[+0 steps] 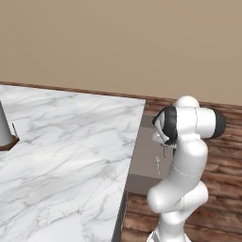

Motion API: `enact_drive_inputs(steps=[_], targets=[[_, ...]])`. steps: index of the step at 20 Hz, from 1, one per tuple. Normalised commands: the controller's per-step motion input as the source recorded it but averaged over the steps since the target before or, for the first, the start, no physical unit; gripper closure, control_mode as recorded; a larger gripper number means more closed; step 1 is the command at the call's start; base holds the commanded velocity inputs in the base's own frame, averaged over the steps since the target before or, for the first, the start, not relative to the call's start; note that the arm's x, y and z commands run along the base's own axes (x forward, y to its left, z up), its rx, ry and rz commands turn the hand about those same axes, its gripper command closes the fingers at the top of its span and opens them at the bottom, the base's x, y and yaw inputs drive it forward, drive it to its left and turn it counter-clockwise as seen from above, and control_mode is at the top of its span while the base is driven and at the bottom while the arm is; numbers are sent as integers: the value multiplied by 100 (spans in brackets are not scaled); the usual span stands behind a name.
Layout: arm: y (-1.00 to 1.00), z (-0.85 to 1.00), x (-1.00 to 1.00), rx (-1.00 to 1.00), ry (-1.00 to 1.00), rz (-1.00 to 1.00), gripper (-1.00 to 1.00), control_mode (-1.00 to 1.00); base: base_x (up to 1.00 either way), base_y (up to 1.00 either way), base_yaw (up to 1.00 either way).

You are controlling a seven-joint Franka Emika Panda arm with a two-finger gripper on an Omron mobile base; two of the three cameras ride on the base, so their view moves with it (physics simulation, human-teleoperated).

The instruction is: Organize the utensils by type. Pick up the wooden spoons from the counter and place them in the open cabinet. Then pick up the metallic utensils from the counter and place them in the open drawer.

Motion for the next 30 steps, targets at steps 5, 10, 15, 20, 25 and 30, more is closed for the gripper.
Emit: enact_drive_inputs(steps=[5, 10, 15, 20, 25, 30], targets=[[0, -29, 0, 2, -1, 0, 100, -100, 0, 0, 0], [0, -22, 0, 3, -1, 0, 100, -100, 0, 0, 0], [0, -16, 1, 3, -1, 0, 100, -100, 0, 0, 0], [0, -20, 0, 0, 0, 0, 100, -100, 0, 0, 0], [-23, -33, -10, 0, 0, 0, 100, -100, 0, 0, 0], [-40, -45, -19, 0, 0, 0, 100, -100, 0, 0, 0]])
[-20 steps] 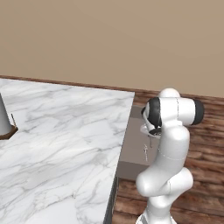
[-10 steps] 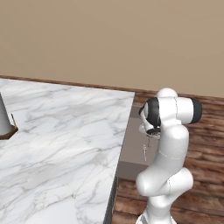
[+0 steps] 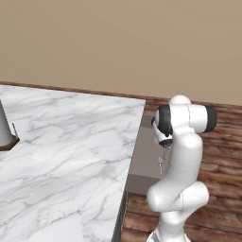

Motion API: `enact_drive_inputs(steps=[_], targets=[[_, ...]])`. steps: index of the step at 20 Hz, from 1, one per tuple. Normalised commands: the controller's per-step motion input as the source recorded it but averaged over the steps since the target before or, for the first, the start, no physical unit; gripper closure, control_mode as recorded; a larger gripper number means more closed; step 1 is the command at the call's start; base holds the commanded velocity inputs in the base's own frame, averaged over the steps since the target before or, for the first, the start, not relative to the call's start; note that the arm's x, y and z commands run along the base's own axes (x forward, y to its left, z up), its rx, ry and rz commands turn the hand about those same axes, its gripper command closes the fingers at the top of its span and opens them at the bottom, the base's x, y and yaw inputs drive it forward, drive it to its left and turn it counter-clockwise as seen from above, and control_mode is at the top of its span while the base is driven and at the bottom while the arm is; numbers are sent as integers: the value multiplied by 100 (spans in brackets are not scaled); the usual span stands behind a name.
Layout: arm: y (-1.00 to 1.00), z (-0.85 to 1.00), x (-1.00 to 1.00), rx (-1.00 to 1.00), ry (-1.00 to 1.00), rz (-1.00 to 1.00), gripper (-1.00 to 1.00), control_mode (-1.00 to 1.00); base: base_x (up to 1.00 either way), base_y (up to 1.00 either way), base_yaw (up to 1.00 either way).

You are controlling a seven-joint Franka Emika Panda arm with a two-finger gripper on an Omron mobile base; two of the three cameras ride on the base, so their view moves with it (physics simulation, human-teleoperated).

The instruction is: Organize the utensils by type. Pick up the wooden spoons from the counter and place them in the open cabinet. Then pick up the metallic utensils from the counter and place them in the open drawer.

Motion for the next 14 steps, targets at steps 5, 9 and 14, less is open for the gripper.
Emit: enact_drive_inputs(steps=[5, 9, 14], targets=[[-39, -49, -17, 0, 0, 0, 100, -100, 0, 0, 0], [-42, -52, -14, 0, 0, 0, 100, -100, 0, 0, 0], [-29, -45, -2, 0, 0, 0, 100, -100, 0, 0, 0]])
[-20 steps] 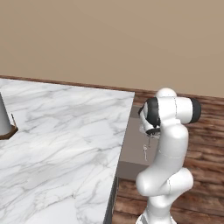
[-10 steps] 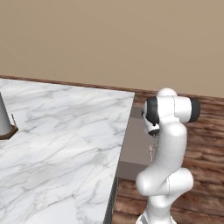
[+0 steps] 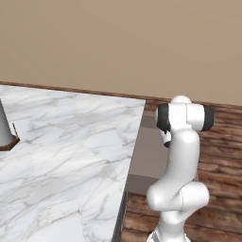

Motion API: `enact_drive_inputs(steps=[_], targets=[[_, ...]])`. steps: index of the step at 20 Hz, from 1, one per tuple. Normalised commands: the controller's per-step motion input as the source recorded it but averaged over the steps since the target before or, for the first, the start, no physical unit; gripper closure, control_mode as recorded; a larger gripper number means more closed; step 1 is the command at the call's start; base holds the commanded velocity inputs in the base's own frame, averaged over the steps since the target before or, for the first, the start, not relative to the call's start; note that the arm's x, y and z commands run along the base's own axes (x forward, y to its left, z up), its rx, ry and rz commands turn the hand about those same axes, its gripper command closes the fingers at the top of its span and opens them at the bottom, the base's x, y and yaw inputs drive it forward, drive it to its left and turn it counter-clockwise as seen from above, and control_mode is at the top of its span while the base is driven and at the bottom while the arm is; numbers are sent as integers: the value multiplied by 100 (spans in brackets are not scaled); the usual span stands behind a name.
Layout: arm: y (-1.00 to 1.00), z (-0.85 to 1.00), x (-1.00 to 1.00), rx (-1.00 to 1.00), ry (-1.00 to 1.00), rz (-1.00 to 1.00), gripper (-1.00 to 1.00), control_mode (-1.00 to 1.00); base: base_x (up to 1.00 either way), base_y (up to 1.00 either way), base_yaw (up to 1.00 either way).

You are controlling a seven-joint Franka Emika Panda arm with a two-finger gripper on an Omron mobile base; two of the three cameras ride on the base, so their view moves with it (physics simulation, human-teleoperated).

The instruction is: Organize the utensils by type. Pick up the wooden spoons from the counter and place them in the open cabinet. Then pick up the metallic utensils from the counter and place them in the open drawer.

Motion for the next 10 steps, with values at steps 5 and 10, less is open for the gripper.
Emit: enact_drive_inputs(steps=[5, 10], targets=[[11, -7, 6, 2, 0, 0, 100, -100, 0, 0, 0], [47, 8, 14, 6, 0, 0, 100, -100, 0, 0, 0]])
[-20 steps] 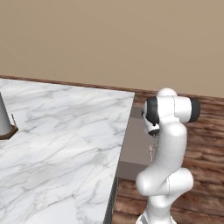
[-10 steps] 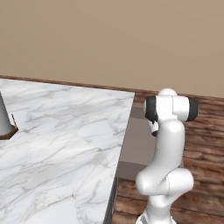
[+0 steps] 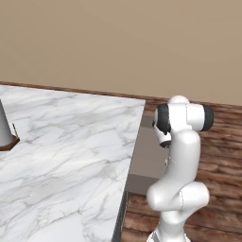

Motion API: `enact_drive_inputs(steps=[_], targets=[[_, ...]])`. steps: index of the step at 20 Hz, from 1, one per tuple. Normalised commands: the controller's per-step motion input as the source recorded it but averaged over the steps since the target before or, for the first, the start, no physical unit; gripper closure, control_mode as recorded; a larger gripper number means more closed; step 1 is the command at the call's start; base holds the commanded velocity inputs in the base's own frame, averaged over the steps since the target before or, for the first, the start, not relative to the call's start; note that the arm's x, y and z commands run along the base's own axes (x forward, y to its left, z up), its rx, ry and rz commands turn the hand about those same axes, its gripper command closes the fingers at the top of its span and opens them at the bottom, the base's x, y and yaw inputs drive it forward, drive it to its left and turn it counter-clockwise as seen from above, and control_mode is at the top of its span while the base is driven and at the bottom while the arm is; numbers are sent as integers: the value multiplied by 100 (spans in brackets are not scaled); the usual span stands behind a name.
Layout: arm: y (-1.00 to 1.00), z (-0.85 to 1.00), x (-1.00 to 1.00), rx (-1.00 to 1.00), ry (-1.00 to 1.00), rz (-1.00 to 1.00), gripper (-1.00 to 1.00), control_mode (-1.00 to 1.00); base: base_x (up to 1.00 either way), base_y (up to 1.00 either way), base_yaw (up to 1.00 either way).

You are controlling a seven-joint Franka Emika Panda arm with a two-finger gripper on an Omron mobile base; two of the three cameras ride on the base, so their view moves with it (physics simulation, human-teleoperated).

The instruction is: Organize the utensils by type. Pick up the wooden spoons from the counter and place them in the open cabinet. Then pick up the metallic utensils from the counter and place them in the open drawer.

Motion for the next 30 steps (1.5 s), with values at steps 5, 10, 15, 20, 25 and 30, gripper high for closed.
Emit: enact_drive_inputs(steps=[5, 10, 15, 20, 25, 30], targets=[[32, 18, 15, 3, 1, 0, 100, -100, 0, 0, 0], [4, 14, 2, -6, 9, 0, 100, -100, 0, 0, 0], [13, 1, 20, 0, 5, 0, 100, -100, 0, 0, 0], [6, -1, 35, 3, 1, 1, 100, -100, 0, 0, 0], [0, -1, 29, 4, 4, 6, 100, -100, 0, 0, 0], [0, -15, 23, 3, 4, 5, 100, -100, 0, 0, 0]])
